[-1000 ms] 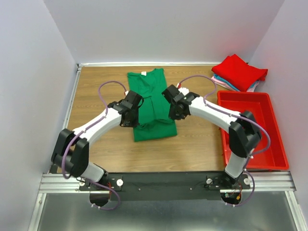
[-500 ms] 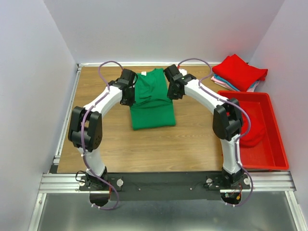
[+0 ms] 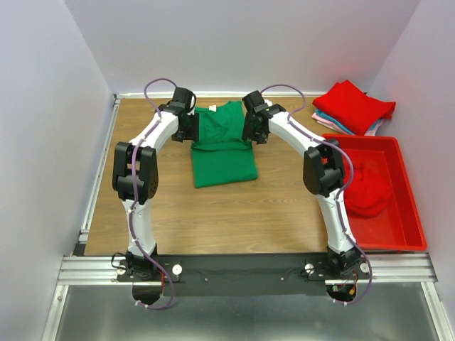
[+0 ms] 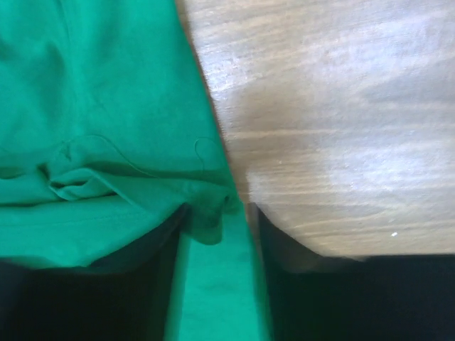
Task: Fold and stack the t-shirts
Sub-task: Fold the tshirt
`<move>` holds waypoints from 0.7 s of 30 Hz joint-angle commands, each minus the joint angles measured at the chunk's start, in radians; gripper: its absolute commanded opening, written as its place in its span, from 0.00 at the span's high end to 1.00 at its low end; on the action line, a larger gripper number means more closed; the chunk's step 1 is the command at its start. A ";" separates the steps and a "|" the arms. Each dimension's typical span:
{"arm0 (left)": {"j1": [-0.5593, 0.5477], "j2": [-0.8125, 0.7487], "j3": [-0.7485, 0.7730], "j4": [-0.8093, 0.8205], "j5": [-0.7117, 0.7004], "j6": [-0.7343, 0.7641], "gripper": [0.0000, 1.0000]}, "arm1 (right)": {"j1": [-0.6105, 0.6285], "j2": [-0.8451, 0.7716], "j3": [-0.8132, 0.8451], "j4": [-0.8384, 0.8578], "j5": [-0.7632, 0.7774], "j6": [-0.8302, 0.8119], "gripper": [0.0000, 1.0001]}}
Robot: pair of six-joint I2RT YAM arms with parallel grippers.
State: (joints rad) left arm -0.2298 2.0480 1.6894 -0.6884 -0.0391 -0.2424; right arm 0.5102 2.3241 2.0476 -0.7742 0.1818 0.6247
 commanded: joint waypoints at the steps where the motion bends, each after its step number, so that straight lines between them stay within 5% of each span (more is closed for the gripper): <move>1: 0.018 0.014 0.053 -0.028 0.027 0.031 0.36 | -0.010 0.000 0.045 -0.030 -0.018 -0.014 0.30; 21: -0.005 -0.215 -0.283 0.130 0.234 0.035 0.35 | 0.082 -0.023 0.013 -0.028 -0.169 -0.089 0.27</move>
State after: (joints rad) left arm -0.2211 1.8881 1.4349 -0.6151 0.1249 -0.2203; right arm 0.5728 2.3096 2.0575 -0.7856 0.0673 0.5484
